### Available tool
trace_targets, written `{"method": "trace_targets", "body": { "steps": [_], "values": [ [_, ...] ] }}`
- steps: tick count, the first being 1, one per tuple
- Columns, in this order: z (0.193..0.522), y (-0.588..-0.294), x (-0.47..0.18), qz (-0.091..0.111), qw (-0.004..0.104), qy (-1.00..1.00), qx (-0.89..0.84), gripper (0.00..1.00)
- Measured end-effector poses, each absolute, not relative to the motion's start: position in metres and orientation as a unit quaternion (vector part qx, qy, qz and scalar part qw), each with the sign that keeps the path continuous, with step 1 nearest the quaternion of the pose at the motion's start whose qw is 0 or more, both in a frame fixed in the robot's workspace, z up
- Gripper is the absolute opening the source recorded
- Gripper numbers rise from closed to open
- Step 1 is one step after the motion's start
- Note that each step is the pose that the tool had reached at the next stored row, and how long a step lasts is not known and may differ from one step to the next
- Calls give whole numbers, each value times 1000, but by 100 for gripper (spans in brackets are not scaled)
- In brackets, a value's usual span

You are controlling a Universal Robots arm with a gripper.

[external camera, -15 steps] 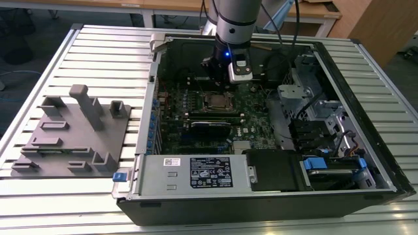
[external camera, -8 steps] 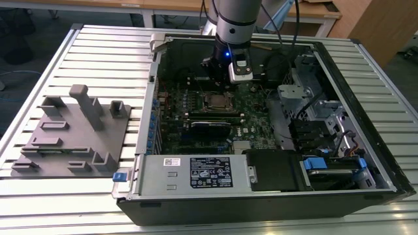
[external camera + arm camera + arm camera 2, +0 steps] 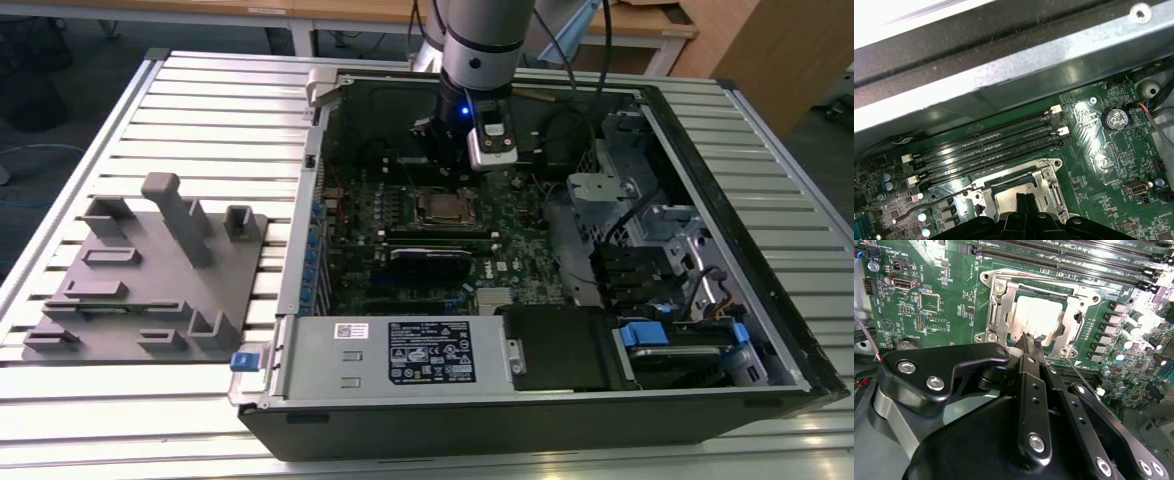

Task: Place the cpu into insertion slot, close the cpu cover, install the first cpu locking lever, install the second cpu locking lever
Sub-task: 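Close the cpu cover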

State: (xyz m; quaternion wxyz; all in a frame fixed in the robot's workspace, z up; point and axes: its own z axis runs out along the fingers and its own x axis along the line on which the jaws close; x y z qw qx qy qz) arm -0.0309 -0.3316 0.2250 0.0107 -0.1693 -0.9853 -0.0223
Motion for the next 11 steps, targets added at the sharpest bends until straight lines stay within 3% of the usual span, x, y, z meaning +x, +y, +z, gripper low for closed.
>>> {"method": "trace_targets", "body": {
  "steps": [11],
  "values": [
    [225, -332, -33, -22, 11, -985, -169, 10]
  ]
}}
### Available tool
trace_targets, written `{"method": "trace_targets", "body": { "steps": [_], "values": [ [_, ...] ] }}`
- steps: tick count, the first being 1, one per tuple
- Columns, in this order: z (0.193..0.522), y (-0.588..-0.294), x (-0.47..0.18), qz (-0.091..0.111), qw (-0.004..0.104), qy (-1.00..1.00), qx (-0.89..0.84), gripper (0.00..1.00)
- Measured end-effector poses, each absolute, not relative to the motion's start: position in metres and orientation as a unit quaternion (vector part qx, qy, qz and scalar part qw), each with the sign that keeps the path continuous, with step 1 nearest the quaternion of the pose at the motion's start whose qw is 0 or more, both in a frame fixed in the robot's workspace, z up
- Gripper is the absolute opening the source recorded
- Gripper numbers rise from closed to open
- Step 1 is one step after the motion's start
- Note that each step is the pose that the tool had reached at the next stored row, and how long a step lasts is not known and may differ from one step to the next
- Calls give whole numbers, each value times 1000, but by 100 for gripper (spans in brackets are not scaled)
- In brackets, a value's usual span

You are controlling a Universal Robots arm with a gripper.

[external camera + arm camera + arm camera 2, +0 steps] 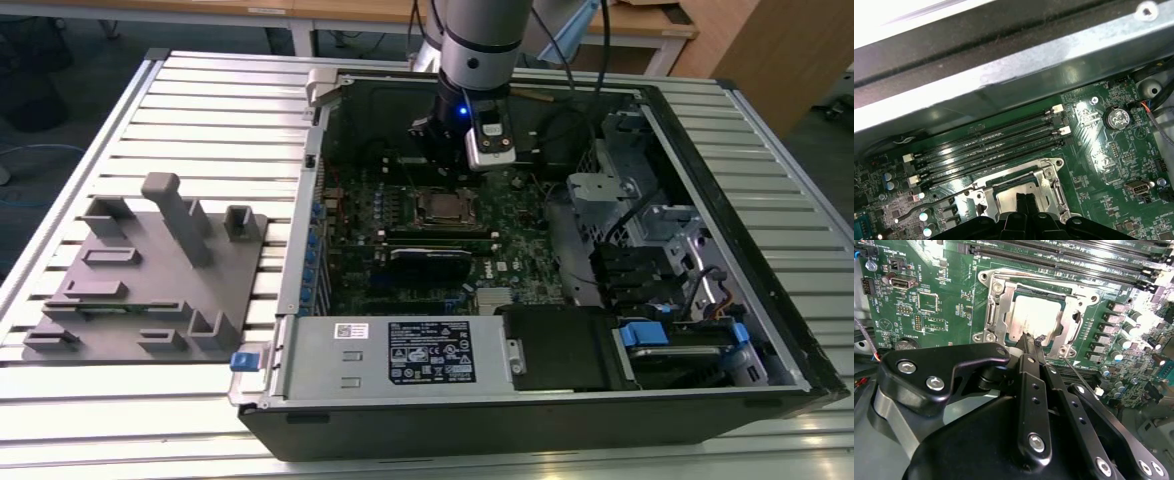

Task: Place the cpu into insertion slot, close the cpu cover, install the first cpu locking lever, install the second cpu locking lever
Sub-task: 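Close the cpu cover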

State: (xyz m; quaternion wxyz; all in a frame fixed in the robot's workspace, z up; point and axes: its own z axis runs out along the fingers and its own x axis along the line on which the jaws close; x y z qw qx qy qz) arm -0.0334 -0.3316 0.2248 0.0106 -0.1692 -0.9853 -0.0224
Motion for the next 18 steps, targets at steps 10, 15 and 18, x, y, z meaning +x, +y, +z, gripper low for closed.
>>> {"method": "trace_targets", "body": {
  "steps": [10, 15, 18],
  "values": [
    [222, -332, -38, -22, 11, -985, -169, 10],
    [222, -332, -38, -22, 11, -985, -169, 10],
    [222, -332, -38, -22, 11, -986, -166, 10]
  ]
}}
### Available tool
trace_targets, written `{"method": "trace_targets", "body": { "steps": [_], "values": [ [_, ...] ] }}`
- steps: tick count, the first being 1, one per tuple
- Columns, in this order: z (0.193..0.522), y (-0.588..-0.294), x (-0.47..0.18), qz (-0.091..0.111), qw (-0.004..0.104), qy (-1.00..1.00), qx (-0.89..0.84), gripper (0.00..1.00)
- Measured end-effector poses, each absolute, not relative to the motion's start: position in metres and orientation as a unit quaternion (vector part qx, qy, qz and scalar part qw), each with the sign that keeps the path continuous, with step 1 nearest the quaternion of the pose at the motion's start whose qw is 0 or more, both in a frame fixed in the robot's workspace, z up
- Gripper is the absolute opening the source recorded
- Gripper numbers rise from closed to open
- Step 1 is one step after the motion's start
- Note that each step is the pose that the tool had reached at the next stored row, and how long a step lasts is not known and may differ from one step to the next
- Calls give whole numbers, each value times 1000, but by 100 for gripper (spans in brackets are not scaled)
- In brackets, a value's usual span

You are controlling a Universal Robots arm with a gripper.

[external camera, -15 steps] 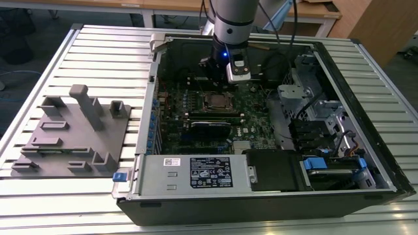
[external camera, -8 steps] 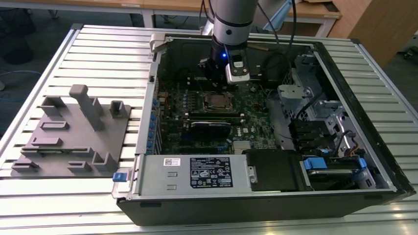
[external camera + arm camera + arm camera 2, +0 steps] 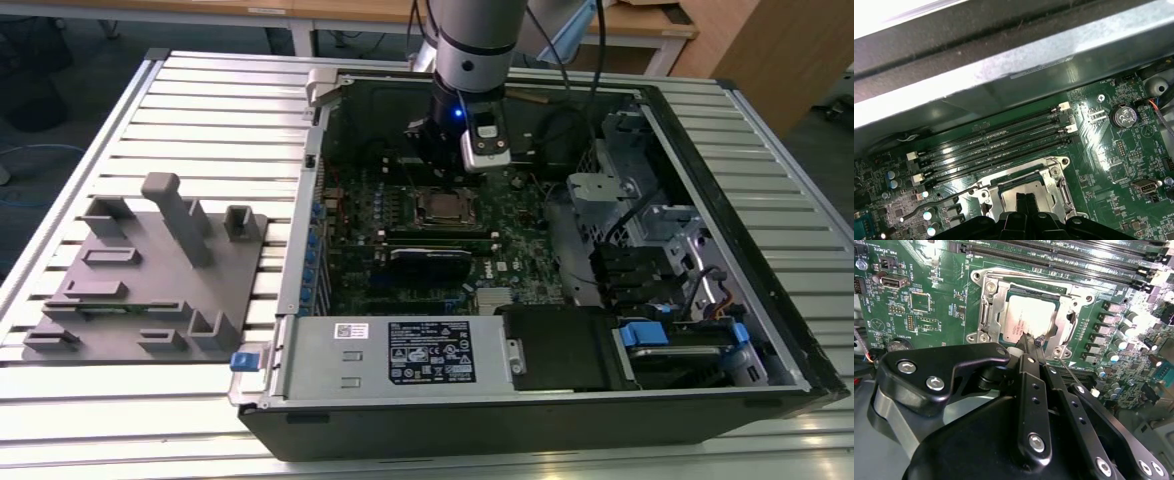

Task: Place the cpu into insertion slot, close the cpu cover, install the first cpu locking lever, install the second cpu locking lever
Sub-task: 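Close the cpu cover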

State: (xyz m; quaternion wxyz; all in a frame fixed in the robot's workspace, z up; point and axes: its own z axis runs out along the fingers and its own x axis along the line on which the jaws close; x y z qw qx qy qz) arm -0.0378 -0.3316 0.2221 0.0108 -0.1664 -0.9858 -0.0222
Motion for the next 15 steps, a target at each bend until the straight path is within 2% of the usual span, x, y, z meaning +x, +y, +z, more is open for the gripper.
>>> {"method": "trace_targets", "body": {
  "steps": [15],
  "values": [
    [222, -332, -42, -22, 11, -986, -162, 10]
  ]
}}
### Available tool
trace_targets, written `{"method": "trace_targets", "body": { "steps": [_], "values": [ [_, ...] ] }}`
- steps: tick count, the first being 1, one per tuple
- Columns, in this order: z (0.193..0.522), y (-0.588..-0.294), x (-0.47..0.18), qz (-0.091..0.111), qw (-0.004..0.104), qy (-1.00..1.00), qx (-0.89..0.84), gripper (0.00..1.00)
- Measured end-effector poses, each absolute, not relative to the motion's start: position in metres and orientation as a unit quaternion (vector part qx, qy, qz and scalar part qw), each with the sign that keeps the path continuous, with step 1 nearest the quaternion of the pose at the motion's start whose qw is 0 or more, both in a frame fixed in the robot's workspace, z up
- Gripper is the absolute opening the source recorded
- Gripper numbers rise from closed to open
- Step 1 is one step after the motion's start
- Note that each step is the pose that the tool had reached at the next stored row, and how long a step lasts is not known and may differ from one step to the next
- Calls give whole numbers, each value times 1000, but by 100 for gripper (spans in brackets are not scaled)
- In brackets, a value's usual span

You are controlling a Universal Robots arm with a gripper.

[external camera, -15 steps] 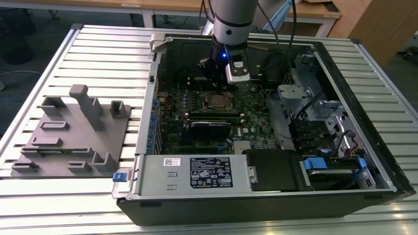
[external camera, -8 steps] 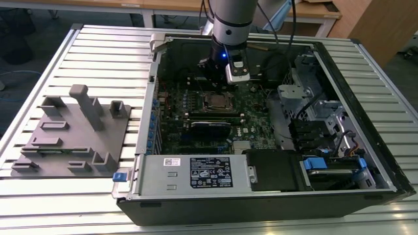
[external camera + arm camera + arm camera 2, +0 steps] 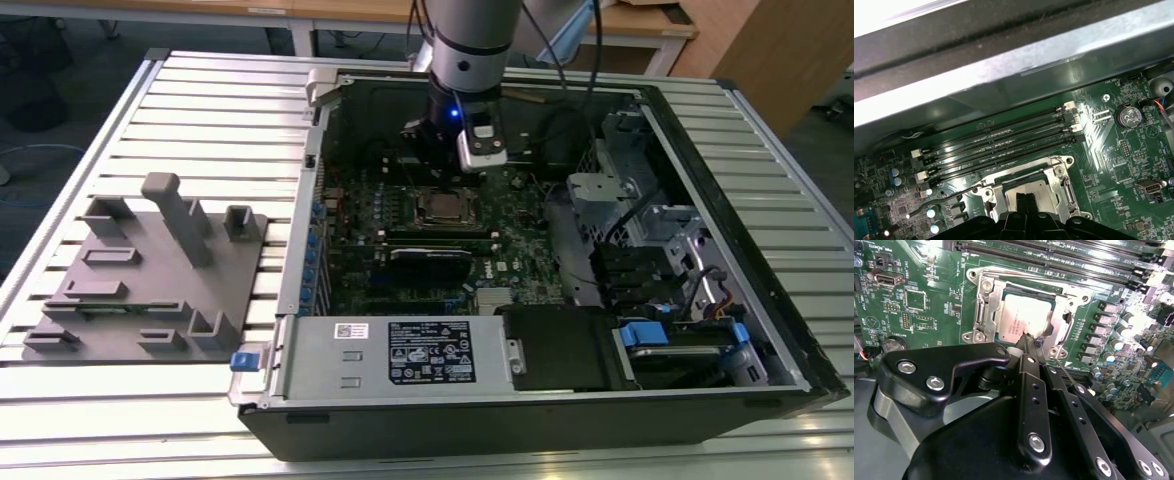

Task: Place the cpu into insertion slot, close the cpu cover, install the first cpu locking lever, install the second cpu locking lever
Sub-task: 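Close the cpu cover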

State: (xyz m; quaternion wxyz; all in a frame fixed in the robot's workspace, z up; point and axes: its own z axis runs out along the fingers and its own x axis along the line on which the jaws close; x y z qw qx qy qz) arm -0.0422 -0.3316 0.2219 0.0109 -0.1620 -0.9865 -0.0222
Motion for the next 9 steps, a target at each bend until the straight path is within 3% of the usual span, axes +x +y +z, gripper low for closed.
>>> {"method": "trace_targets", "body": {
  "steps": [9],
  "values": [
    [222, -332, -45, -22, 11, -986, -162, 10]
  ]
}}
